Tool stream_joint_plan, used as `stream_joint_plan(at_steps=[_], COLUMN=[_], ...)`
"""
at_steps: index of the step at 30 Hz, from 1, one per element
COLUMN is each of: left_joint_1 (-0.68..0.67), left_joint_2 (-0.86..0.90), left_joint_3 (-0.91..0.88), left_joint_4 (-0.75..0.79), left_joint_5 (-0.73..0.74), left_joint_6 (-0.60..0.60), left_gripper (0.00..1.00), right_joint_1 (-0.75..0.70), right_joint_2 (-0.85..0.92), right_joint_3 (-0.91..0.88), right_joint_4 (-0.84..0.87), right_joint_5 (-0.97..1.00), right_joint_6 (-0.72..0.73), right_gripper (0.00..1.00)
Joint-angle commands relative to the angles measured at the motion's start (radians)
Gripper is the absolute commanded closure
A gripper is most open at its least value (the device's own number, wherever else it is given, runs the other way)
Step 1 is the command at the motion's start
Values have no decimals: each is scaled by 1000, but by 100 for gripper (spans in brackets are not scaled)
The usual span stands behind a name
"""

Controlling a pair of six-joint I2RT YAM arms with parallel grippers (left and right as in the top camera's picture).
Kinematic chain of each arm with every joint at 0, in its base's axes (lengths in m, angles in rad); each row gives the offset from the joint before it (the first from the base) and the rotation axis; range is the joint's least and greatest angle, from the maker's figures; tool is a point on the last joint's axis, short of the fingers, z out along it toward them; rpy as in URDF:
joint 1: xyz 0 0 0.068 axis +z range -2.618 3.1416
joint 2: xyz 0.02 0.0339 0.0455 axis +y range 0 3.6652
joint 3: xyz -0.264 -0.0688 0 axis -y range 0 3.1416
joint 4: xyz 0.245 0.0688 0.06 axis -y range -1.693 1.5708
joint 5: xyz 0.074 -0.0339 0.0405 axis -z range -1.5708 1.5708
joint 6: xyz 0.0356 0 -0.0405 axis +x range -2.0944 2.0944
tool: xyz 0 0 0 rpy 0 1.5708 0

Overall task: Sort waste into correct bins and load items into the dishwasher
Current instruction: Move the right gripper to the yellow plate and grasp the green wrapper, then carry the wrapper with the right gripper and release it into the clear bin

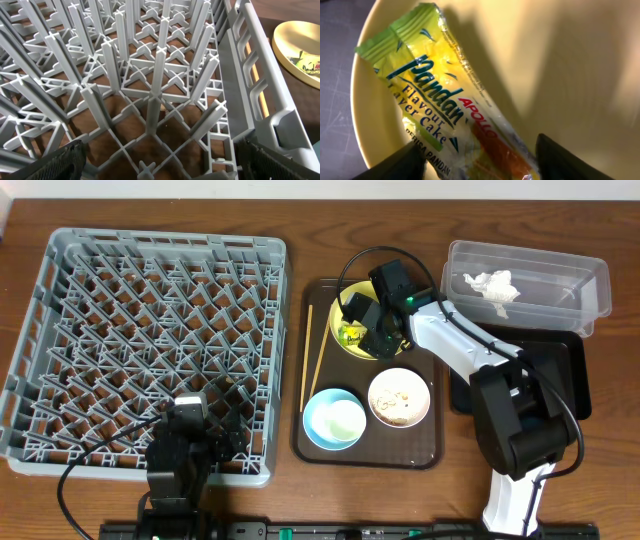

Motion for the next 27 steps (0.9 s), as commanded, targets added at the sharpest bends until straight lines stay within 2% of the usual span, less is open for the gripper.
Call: stream_joint_plan(at_steps=[1, 2, 7, 9, 10, 11, 17, 21, 27], left_joint_1=[-4, -4, -4, -4, -4, -4, -4, -4, -4], left_joint_2=[-1, -1, -1, -1, -1, -1, -1, -1, -1], left_joint_3=[22, 22, 22, 22, 22, 22, 22, 22, 22], left_joint_4=[0, 0, 0, 0, 0, 0, 0, 0, 0], left_joint_5=[13, 13, 13, 13, 13, 13, 13, 13, 13], left_joint_6=[-8, -8, -8, -8, -8, -8, -8, -8, -8], left_gripper=[1, 1, 1, 1, 1, 1, 1, 1, 1], right_joint_1=[4, 4, 4, 4, 4, 4, 0, -26, -167], right_joint_2=[11, 10, 10, 6, -1, -6, -100, -202, -354], right_joint_3=[-6, -6, -5, -3, -1, 2, 24, 28, 28], right_joint_4=[0, 0, 0, 0, 0, -1, -3, 27, 86], right_joint_5=[-16, -11, 3, 35, 63, 85, 198, 204, 216], right_joint_6=[10, 31, 89, 127, 161, 196, 420, 537, 930], right_gripper=[48, 57, 74, 84, 95, 99, 99, 99, 99])
